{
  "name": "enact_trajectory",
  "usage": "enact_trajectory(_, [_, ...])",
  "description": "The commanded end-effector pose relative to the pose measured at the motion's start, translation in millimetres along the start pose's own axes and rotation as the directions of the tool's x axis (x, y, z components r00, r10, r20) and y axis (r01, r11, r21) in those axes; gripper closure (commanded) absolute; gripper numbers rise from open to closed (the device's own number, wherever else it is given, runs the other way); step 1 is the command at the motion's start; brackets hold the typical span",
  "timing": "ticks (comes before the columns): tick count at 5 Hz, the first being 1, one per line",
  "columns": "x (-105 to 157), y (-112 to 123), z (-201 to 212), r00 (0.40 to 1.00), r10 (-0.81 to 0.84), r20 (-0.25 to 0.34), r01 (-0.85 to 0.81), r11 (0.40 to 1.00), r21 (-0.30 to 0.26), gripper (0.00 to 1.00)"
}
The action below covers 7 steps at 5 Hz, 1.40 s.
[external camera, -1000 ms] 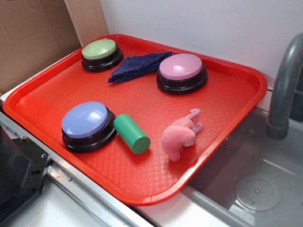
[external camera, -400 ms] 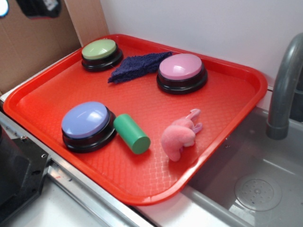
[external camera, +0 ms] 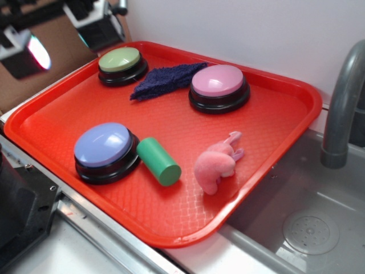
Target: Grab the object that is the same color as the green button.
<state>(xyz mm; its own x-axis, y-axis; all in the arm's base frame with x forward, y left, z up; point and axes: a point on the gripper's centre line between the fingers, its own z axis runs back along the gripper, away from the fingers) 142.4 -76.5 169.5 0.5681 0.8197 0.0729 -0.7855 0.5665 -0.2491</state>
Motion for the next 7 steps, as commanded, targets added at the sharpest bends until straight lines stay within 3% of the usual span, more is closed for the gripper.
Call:
enact_trajectory(1, [15, -22, -72, 0.926, 0.375, 0.040, -0.377, 0.923, 0.075, 0.00])
enact_trajectory(3, [11, -24, -121, 0.901, 0.432, 0.020, -0.429, 0.885, 0.183, 0.00])
enact_trajectory(5, [7, -17, -150, 0.900, 0.436, 0.008, -0.430, 0.884, 0.182, 0.00])
enact_trajectory(6, [5, -16, -157, 0.893, 0.450, 0.025, -0.444, 0.870, 0.214, 0.00])
enact_trajectory(7, [6, -16, -159, 0.899, 0.436, 0.037, -0.432, 0.871, 0.234, 0.90])
